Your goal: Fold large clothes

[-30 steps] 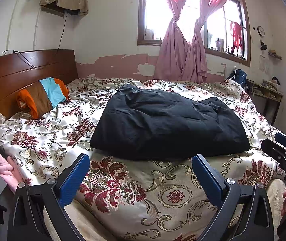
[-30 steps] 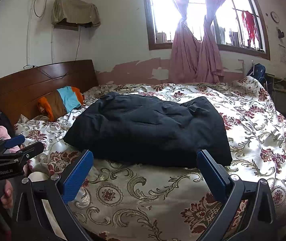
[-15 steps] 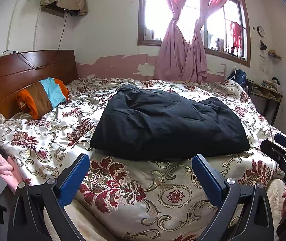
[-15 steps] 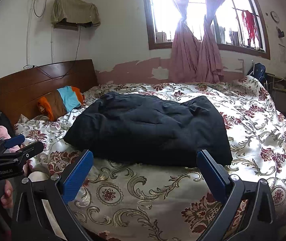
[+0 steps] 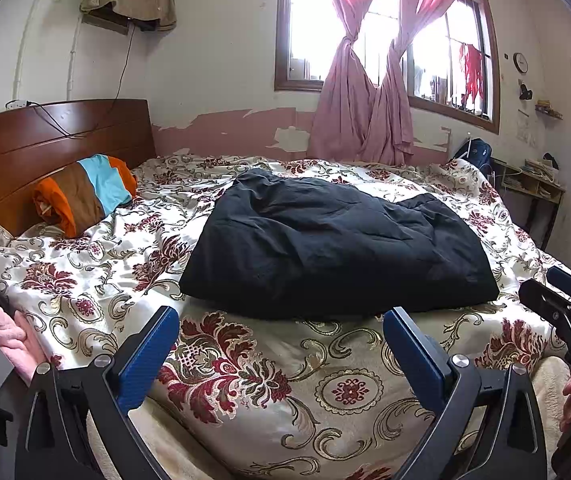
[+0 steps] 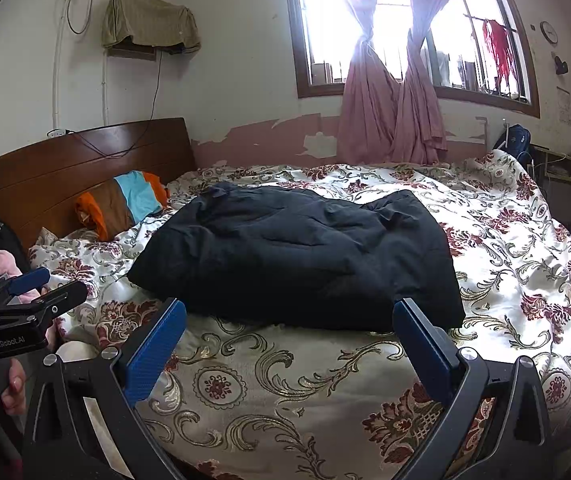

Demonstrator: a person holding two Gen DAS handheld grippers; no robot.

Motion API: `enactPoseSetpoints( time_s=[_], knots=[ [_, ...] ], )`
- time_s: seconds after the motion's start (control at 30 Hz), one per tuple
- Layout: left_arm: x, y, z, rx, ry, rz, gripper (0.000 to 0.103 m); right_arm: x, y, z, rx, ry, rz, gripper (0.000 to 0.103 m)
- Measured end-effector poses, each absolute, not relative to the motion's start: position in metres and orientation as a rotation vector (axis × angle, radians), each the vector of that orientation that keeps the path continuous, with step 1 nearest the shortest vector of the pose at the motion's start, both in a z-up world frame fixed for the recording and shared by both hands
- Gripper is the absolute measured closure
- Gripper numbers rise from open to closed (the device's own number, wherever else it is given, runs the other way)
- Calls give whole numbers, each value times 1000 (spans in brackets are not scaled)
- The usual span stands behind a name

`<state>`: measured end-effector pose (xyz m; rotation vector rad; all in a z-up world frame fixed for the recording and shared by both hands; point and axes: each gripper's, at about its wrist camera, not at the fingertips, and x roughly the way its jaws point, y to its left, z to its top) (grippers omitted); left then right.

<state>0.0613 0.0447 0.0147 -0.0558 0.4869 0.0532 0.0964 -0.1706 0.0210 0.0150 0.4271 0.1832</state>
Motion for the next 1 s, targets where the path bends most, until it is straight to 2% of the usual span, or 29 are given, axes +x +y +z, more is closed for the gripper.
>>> enactPoseSetpoints(
  time_s=[1.0],
  knots=[
    [68,51,10,-57,512,92,0,98,-167,14,21,439,182,2]
  ],
)
